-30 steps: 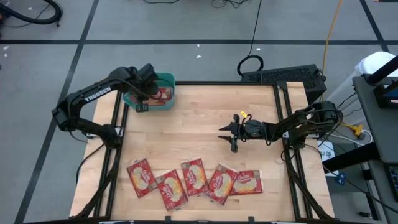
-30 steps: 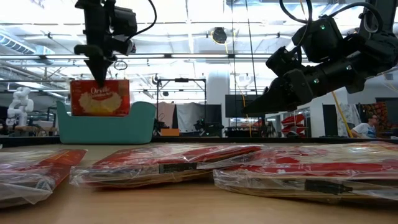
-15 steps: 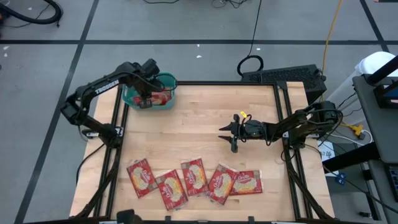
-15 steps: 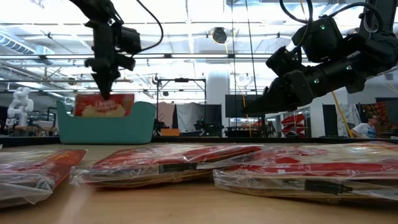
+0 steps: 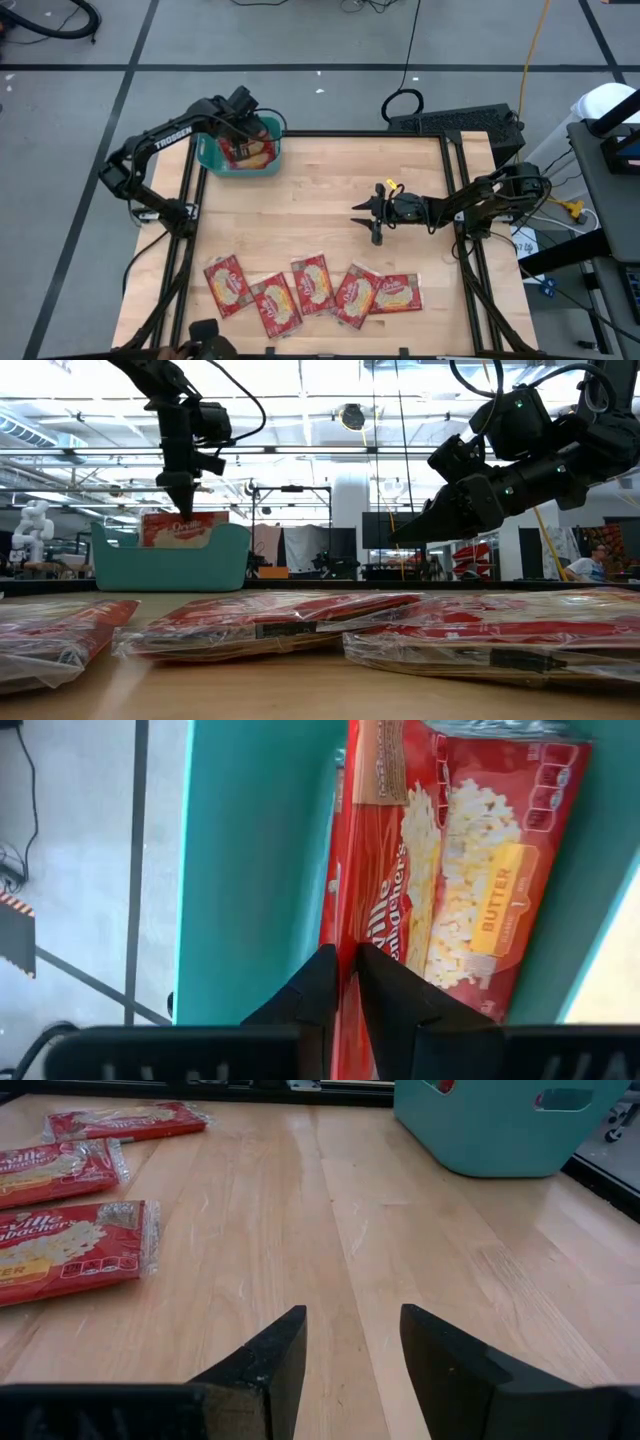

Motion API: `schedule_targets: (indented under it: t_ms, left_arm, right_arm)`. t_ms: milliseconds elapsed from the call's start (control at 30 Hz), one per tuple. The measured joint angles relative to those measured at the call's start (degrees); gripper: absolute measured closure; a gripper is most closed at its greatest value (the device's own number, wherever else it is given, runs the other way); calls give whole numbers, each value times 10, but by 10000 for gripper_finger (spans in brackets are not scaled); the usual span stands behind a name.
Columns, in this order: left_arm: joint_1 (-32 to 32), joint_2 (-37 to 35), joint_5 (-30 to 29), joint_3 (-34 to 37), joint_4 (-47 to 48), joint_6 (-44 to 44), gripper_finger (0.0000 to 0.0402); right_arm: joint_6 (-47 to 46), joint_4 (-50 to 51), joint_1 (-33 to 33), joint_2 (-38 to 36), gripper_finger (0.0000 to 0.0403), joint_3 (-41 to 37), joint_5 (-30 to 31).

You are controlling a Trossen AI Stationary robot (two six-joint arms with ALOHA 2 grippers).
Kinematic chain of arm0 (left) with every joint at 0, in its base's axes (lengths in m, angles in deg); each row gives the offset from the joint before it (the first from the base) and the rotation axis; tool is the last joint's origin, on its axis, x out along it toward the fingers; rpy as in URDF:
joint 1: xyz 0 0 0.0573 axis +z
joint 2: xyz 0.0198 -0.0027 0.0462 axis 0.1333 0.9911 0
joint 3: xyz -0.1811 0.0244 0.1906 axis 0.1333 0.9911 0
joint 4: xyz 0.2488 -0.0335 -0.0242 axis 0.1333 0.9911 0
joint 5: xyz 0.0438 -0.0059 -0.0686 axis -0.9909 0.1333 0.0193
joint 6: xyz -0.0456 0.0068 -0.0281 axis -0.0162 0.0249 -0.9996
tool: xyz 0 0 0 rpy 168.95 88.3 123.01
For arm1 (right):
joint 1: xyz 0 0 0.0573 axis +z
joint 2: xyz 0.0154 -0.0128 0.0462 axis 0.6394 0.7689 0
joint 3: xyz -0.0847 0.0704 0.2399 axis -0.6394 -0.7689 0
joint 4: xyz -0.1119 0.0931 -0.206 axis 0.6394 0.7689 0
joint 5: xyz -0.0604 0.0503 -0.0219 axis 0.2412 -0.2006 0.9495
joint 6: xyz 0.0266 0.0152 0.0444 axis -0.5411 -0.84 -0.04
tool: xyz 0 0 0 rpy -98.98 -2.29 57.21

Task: Sort popcorn bags into baskets
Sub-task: Put the red popcorn bag into the green bin

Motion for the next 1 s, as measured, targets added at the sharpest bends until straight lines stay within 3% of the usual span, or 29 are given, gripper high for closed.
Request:
schedule_targets:
  t_ms: [167, 400, 567, 767, 1000]
  left_arm:
    - [8, 0, -5, 0, -22, -1, 339]
    - [7, 0, -23, 0, -70, -7, 245]
    - [7, 0, -46, 0, -98, -65, 197]
    - [-7, -1, -26, 13, -93, -179, 203]
    - [-17, 0, -12, 94, -144, -163, 251]
  right_arm:
    - [0, 0, 0, 0, 248, 0, 0]
    - [-5, 0, 0, 0, 248, 0, 0]
    - [-6, 0, 0, 0, 248, 0, -1]
    - [-6, 0, 0, 0, 248, 0, -2]
    - [-21, 0, 0, 0, 248, 0, -14]
